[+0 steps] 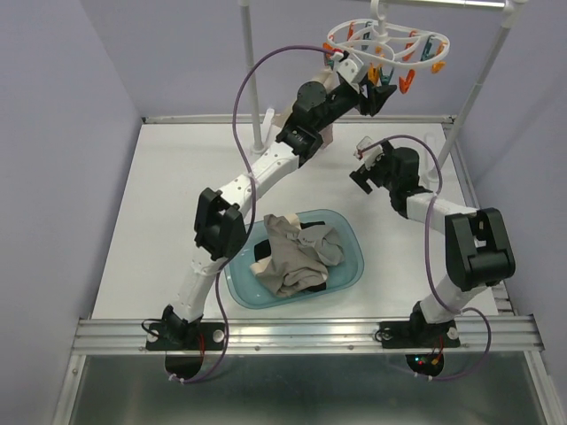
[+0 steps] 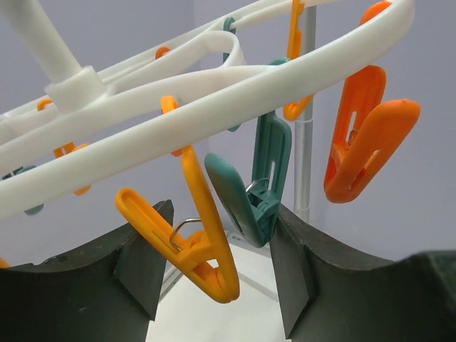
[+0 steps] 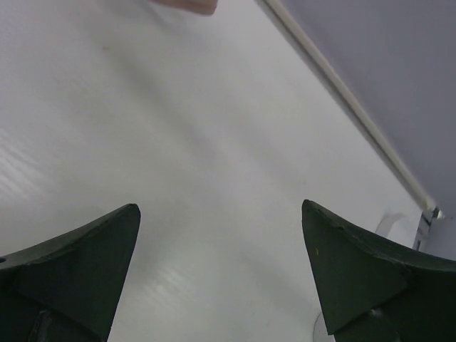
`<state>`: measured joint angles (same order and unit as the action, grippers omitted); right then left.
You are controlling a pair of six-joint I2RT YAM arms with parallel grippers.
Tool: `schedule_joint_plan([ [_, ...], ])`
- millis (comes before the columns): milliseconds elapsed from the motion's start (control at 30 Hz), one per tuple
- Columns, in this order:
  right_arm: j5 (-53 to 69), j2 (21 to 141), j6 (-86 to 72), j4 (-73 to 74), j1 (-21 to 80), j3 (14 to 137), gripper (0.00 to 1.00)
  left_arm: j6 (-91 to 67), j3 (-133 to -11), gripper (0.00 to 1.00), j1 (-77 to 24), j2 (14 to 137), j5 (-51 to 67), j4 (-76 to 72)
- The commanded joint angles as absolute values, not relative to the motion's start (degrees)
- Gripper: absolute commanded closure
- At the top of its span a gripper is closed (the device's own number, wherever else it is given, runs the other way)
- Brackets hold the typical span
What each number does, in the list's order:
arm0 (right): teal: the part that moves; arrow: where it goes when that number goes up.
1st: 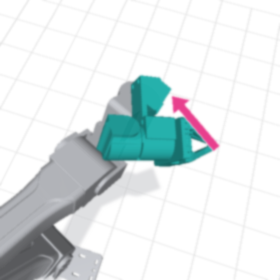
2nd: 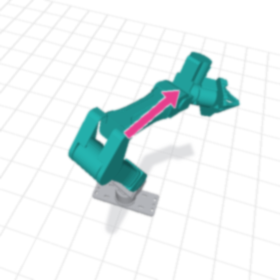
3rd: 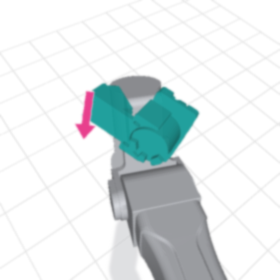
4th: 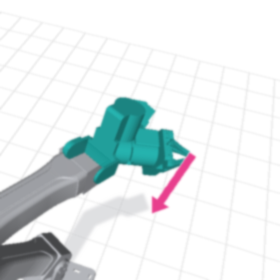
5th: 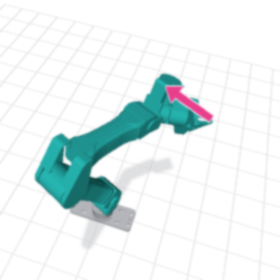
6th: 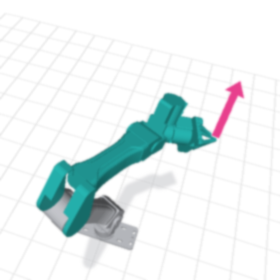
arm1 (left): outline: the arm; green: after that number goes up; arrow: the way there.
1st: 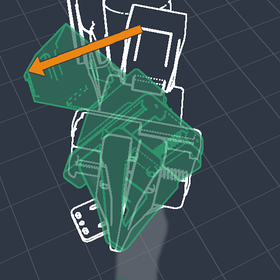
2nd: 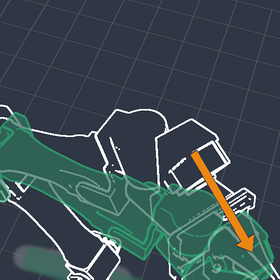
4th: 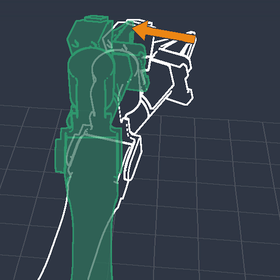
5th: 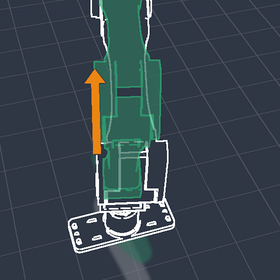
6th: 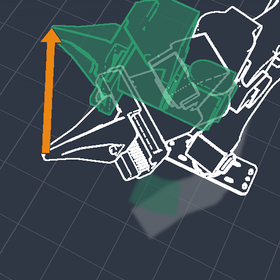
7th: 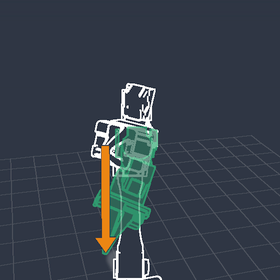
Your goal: Remove the underwear clipped to the hanger
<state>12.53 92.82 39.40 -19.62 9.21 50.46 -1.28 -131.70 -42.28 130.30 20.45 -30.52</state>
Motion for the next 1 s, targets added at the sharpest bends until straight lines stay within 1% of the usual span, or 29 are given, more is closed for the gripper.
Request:
schedule_joint_plan([
  [0, 22.03, 98.59, 42.45, -37.09, 8.88, 57.29, 0.0, -0.79, -132.28, 0.34, -42.28, 125.16, 19.95, -32.34],
  [100, 29.42, 104.21, 37.47, -37.18, 8.88, 63.53, 0.0, -1.4, -132.1, 0.34, -42.19, 125.24, 19.6, -32.43],
  [267, 30.67, 113.8, 29.54, -37.53, 8.88, 77.04, 0.0, -2.28, -133.06, 0.34, -42.1, 126.56, 19.6, -32.43],
  [467, 38.4, 121.01, 25.85, -37.71, 8.7, 85.42, 0.0, -3.69, -136.23, 0.34, -41.84, 129.11, 20.3, -32.69],
  [500, 38.32, 122.68, 24.88, -37.62, 8.79, 87.43, 0.07, -3.95, -136.49, 0.34, -41.84, 129.2, 20.3, -32.78],
  [600, 39.28, 124.63, 22.32, -37.35, 8.61, 89.03, 0.19, -4.39, -136.5, 0.34, -41.66, 129.46, 20.65, -33.13],
  [633, 42.59, 124.72, 21.98, -37.27, 8.35, 89.38, 0.33, -4.57, -136.49, 0.34, -41.57, 129.46, 20.65, -33.31],
  [700, 46.21, 124.63, 21.45, -37.09, 8.17, 89.3, 0.5, -4.74, -136.23, 0.34, -41.49, 129.29, 20.83, -33.49],
  [733, 49.45, 124.37, 20.75, -37.0, 8.17, 89.21, 0.65, -4.83, -135.97, 0.34, -41.57, 129.2, 20.92, -33.57],
  [767, 51.14, 124.37, 21.0, -37.0, 8.17, 89.03, 0.73, -5.01, -135.88, 0.34, -41.49, 129.29, 20.83, -33.66],
  [833, 52.64, 124.1, 19.87, -37.09, 8.09, 88.95, 0.83, -5.36, -135.97, 0.34, -41.48, 129.37, 20.92, -33.84],
  [867, 52.82, 124.1, 19.43, -37.09, 8.17, 89.03, 0.83, -5.62, -135.88, 0.34, -41.48, 129.37, 20.83, -34.01],
  [900, 52.74, 123.93, 19.08, -37.09, 8.17, 88.77, 0.81, -5.71, -135.97, 0.34, -41.48, 129.29, 20.92, -34.01],
  [933, 51.69, 123.06, 19.07, -37.09, 8.09, 88.16, 0.56, -5.89, -135.88, 0.34, -41.48, 129.2, 20.92, -34.1],
  [967, 51.42, 122.61, 19.07, -37.26, 8.17, 87.63, 0.4, -5.8, -135.88, 0.34, -41.48, 129.11, 20.92, -34.01],
])
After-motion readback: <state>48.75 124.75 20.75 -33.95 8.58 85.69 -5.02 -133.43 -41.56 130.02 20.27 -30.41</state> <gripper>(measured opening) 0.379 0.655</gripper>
